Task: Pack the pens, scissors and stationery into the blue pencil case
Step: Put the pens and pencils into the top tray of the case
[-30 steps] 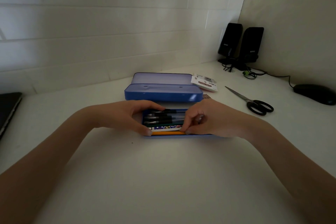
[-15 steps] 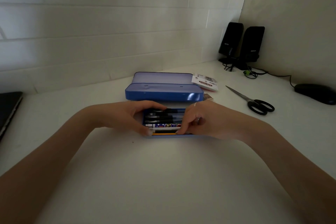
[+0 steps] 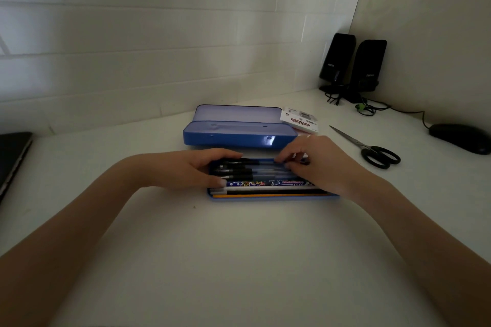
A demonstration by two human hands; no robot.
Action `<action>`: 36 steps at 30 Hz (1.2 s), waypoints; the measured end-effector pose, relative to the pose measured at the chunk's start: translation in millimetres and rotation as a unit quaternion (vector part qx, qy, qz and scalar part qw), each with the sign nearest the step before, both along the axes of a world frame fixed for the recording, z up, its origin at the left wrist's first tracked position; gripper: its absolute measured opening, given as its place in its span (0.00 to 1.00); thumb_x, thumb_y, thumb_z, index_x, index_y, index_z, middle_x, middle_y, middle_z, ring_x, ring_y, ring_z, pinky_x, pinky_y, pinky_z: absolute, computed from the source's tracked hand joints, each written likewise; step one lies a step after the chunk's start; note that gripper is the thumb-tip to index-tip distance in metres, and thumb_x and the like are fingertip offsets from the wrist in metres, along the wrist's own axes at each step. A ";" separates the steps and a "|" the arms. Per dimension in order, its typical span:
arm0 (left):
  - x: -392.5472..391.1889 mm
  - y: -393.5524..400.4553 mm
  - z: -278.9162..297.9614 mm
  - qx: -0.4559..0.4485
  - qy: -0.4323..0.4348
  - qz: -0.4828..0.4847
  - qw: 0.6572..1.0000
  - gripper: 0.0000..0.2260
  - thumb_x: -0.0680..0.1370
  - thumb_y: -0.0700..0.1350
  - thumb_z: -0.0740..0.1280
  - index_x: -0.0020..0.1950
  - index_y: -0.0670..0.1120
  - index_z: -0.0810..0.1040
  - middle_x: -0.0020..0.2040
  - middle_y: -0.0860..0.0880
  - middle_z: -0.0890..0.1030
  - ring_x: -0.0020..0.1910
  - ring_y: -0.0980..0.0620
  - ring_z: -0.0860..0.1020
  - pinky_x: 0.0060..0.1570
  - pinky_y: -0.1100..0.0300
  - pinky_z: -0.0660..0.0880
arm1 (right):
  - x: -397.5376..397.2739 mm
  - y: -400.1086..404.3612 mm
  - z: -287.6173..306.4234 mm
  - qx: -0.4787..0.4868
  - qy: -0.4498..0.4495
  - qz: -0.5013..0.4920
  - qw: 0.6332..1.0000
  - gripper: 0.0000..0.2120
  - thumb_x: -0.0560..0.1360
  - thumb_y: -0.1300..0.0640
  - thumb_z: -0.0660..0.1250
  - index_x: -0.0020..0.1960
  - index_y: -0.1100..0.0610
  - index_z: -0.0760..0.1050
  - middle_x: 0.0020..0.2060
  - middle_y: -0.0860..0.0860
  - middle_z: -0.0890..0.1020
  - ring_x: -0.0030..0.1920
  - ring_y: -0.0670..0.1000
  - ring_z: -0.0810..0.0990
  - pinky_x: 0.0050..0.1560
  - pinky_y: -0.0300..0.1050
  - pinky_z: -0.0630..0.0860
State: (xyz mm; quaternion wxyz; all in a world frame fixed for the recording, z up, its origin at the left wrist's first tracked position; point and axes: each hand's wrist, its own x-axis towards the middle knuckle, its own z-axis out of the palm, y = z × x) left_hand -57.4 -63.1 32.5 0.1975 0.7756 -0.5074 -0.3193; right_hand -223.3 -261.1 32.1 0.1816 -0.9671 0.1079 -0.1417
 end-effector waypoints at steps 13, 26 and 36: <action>-2.6 -1.6 -1.9 -0.061 0.018 0.017 0.998 0.30 0.68 0.63 0.68 0.67 0.69 0.59 0.68 0.64 0.66 0.67 0.63 0.66 0.67 0.65 0.62 | -5.8 -36.6 -0.3 0.000 -0.132 -0.171 0.976 0.09 0.75 0.58 0.63 0.53 0.50 0.78 0.49 0.46 0.78 0.48 0.46 0.75 0.49 0.41 0.68; 7.3 11.5 8.9 -0.007 -0.096 -0.019 0.995 0.42 0.62 0.54 0.78 0.68 0.68 0.56 0.66 0.62 0.65 0.64 0.59 0.67 0.62 0.56 0.73 | -4.7 -44.8 -13.7 0.033 -0.031 -0.132 0.990 0.15 0.79 0.53 0.59 0.64 0.46 0.72 0.62 0.48 0.77 0.62 0.49 0.74 0.60 0.45 0.68; 33.1 34.7 22.8 0.081 -0.114 -0.016 0.990 0.43 0.63 0.47 0.78 0.63 0.69 0.51 0.67 0.63 0.65 0.65 0.58 0.67 0.64 0.65 0.67 | 1.7 -36.2 -25.3 0.080 -0.034 -0.056 0.995 0.27 0.74 0.45 0.61 0.71 0.38 0.57 0.69 0.46 0.69 0.67 0.49 0.70 0.68 0.53 0.67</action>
